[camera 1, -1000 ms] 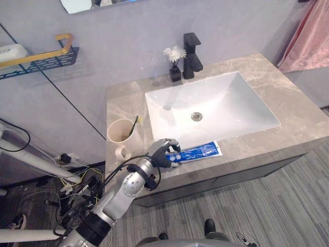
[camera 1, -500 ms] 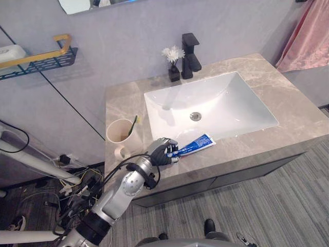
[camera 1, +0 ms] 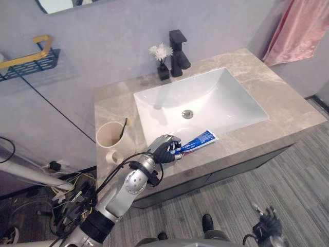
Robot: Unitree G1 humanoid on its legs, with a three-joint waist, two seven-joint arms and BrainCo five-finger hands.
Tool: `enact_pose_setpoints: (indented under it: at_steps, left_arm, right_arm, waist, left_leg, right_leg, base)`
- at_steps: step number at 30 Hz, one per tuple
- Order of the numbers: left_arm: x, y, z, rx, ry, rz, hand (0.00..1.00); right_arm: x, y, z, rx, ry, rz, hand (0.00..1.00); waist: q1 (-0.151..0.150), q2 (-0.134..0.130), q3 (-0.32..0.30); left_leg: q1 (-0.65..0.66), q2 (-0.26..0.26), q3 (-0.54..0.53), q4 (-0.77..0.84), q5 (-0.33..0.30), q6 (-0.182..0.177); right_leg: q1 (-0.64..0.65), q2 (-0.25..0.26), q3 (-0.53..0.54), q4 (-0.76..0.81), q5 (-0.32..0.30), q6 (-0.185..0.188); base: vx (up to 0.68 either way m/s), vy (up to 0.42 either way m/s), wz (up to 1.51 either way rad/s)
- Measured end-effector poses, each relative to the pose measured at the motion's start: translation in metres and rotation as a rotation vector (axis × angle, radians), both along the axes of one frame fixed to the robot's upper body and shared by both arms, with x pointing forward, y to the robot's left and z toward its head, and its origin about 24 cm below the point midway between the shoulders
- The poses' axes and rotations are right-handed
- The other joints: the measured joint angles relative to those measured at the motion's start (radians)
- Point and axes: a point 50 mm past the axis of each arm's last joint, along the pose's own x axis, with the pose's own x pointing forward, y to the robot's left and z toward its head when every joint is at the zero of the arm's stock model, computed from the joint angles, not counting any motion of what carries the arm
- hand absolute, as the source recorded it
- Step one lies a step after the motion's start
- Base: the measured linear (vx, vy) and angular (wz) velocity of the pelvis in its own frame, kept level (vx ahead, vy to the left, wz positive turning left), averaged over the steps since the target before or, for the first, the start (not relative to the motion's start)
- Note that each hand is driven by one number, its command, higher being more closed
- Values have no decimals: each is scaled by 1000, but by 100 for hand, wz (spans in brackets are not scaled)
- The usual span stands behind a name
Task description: Organize washtable
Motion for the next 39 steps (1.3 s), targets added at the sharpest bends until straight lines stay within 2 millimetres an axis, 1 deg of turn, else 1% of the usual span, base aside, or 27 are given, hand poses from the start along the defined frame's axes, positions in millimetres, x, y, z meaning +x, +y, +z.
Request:
enact_pose_setpoints:
  at_steps: [1,2,5,7,9,10,12,13,15,17,19,22,24,26,27,28,29,31,33,35,38,39]
  left_arm:
    - [1,-2,9,-18,-35,-7,100]
    - [0,-3,15,-33,-56,-11,100]
    - [-6,-9,49,-134,-190,-29,100]
    - [-10,-13,72,-183,-282,-62,100]
    - [-12,-16,84,-206,-339,-81,100]
    - [-16,-16,93,-234,-382,-88,100]
    - [-19,-16,99,-263,-410,-88,100]
    - [-21,-14,105,-284,-435,-78,100]
    - [-23,-11,111,-307,-471,-63,100]
    - [-30,-4,124,-346,-538,-42,100]
    - [-34,2,130,-369,-576,-19,100]
    - [-35,7,134,-404,-610,13,100]
    - [-35,11,136,-426,-626,36,100]
    - [-35,16,134,-438,-626,72,100]
    - [-34,20,131,-441,-618,101,100]
    - [-34,23,128,-445,-613,123,100]
    - [-34,25,128,-447,-611,133,100]
    - [-35,31,124,-454,-605,177,100]
    - [-35,33,122,-464,-600,196,100]
    - [-36,34,116,-486,-578,225,100]
    - [-37,37,109,-496,-551,261,100]
    - [-37,37,109,-496,-547,266,100]
  right_arm:
    - [9,1,17,-22,-101,9,0]
    - [13,2,25,-31,-151,17,0]
    - [35,13,61,-3,-394,62,0]
    - [47,25,85,-9,-519,143,0]
    - [53,32,100,-22,-587,197,0]
    - [57,37,113,-30,-650,231,0]
    - [60,43,123,-14,-715,258,0]
    - [64,51,129,13,-758,297,0]
    - [69,61,135,62,-808,343,0]
    - [77,75,147,112,-887,416,0]
    - [84,85,158,124,-938,481,0]
    - [98,98,172,142,-1006,571,0]
    - [104,105,180,172,-1049,604,0]
    - [111,115,188,186,-1085,647,0]
    - [115,123,193,207,-1107,682,0]
    - [118,129,198,245,-1134,707,0]
    - [119,132,200,250,-1142,720,0]
    - [123,147,208,326,-1184,772,0]
    - [125,156,211,376,-1202,804,0]
    - [126,170,216,444,-1219,855,0]
    - [127,183,220,500,-1230,899,0]
    - [127,185,220,518,-1234,902,0]
  waist:
    - [-1,-6,-2]
    - [0,-9,-4]
    - [3,-15,-12]
    - [6,-19,-15]
    - [7,-22,-20]
    - [6,-24,-24]
    - [7,-26,-30]
    - [11,-27,-41]
    - [18,-28,-47]
    - [31,-28,-48]
    - [34,-31,-50]
    - [44,-43,-63]
    - [56,-51,-70]
    - [61,-54,-75]
    - [62,-54,-81]
    - [68,-55,-82]
    - [71,-56,-82]
    - [83,-57,-83]
    - [84,-59,-85]
    - [87,-64,-90]
    - [89,-70,-100]
    - [89,-71,-101]
  left_leg:
    - [-1,0,4,4,0,0]
    - [0,1,10,5,-1,2]
    - [11,4,41,21,-18,7]
    - [11,5,50,33,-25,8]
    - [11,5,53,38,-27,9]
    - [10,5,54,43,-28,9]
    - [9,6,54,46,-29,9]
    - [8,7,54,46,-29,9]
    - [8,7,54,47,-29,9]
    - [7,7,48,50,-29,9]
    - [6,6,41,53,-29,9]
    - [-2,5,19,62,-28,9]
    - [-9,4,7,68,-28,9]
    - [-10,2,-3,72,-28,10]
    - [-10,1,-8,74,-28,10]
    - [-11,0,-13,77,-28,10]
    - [-11,-1,-15,78,-27,10]
    - [-16,-2,-21,79,-27,11]
    - [-20,-4,-31,79,-26,12]
    - [-22,-6,-42,75,-20,10]
    - [-22,-6,-52,72,-12,7]
    - [-22,-6,-55,71,-12,7]
  right_leg:
    - [-1,1,8,0,3,0]
    - [-2,2,14,0,5,0]
    - [0,7,46,0,11,0]
    - [0,8,54,0,16,0]
    - [0,7,57,0,18,0]
    - [0,8,59,0,19,1]
    - [0,8,59,0,19,0]
    - [0,9,59,0,20,0]
    - [0,10,59,0,20,0]
    - [3,9,53,0,21,-1]
    - [7,8,45,0,21,-1]
    - [16,6,23,0,21,-1]
    - [17,4,13,0,21,-1]
    - [24,1,3,0,21,-1]
    - [28,-1,-3,0,20,-1]
    - [31,-3,-7,0,20,-1]
    - [33,-4,-10,0,20,-1]
    - [34,-6,-14,0,20,-1]
    - [35,-7,-23,0,19,-2]
    - [37,-8,-37,0,17,-5]
    - [37,-7,-47,0,16,-7]
    - [38,-7,-49,0,16,-7]
  base:
    - [-17,4,-15]
    - [-21,12,-23]
    - [-22,23,-29]
    - [-38,24,-18]
    - [-33,17,-8]
    - [-25,12,-5]
    - [0,0,0]
    - [0,0,0]
    - [0,0,0]
    - [-9,6,6]
    - [-6,5,13]
    - [-13,-3,20]
    - [-26,-2,20]
    - [-21,2,14]
    - [-19,6,15]
    - [-22,9,13]
    - [-33,11,10]
    - [-44,10,8]
    - [-28,0,13]
    - [-9,-9,16]
    - [19,-22,10]
    - [12,-16,12]
